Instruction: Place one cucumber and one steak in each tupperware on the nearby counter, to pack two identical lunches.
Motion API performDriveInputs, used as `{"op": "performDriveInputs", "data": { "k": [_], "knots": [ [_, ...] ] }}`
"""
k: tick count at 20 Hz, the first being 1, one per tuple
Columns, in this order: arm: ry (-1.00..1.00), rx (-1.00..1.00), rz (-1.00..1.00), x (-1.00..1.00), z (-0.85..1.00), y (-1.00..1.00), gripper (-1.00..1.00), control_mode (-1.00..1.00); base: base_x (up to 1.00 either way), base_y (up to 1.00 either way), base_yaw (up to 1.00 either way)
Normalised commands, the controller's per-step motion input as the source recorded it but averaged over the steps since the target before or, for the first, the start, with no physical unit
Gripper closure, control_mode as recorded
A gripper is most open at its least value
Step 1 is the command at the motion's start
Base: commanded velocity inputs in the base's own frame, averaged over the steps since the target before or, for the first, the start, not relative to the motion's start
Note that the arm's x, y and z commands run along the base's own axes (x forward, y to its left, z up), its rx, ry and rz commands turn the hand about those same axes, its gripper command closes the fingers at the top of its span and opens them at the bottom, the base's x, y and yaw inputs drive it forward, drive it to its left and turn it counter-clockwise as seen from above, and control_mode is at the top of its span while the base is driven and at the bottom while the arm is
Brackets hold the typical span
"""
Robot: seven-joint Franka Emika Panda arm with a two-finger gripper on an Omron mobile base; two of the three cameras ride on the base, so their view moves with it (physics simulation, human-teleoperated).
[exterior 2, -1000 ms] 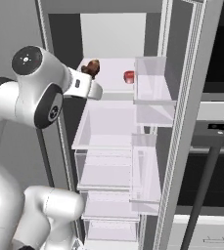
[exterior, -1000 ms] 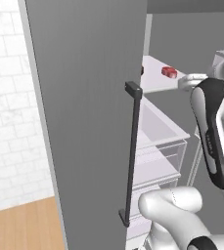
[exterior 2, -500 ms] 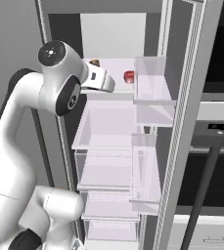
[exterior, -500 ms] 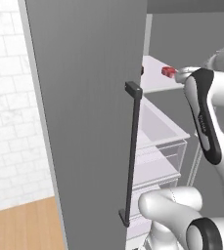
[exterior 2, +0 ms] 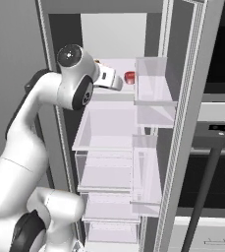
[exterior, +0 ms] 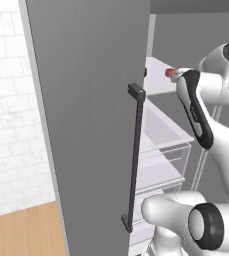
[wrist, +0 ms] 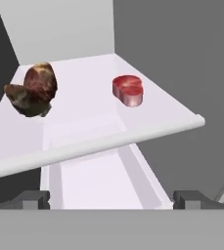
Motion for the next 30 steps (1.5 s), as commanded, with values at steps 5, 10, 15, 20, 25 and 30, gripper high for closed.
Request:
{"op": "performDriveInputs", "data": {
  "k": [5, 10, 15, 20, 25, 30],
  "knots": [
    [0.0, 0.0, -0.01, 0.51, -0.1, -0.21, -1.0, -1.0, 0.0, 0.0, 0.0],
    [0.0, -0.01, -0.01, 0.47, -0.24, -0.14, -1.0, -1.0, 0.0, 0.0, 0.0],
    [0.0, 0.0, 0.0, 0.47, -0.14, -0.18, -1.0, -1.0, 0.0, 0.0, 0.0],
    [0.03, 0.0, 0.0, 0.53, -0.07, -0.09, -1.0, -1.0, 0.0, 0.0, 0.0],
    [0.1, 0.0, -0.02, 0.55, 0.0, -0.03, -1.0, -1.0, 0.0, 0.0, 0.0],
    [0.05, 0.0, -0.01, 0.55, -0.03, -0.09, -1.0, -1.0, 0.0, 0.0, 0.0]
  ]
}}
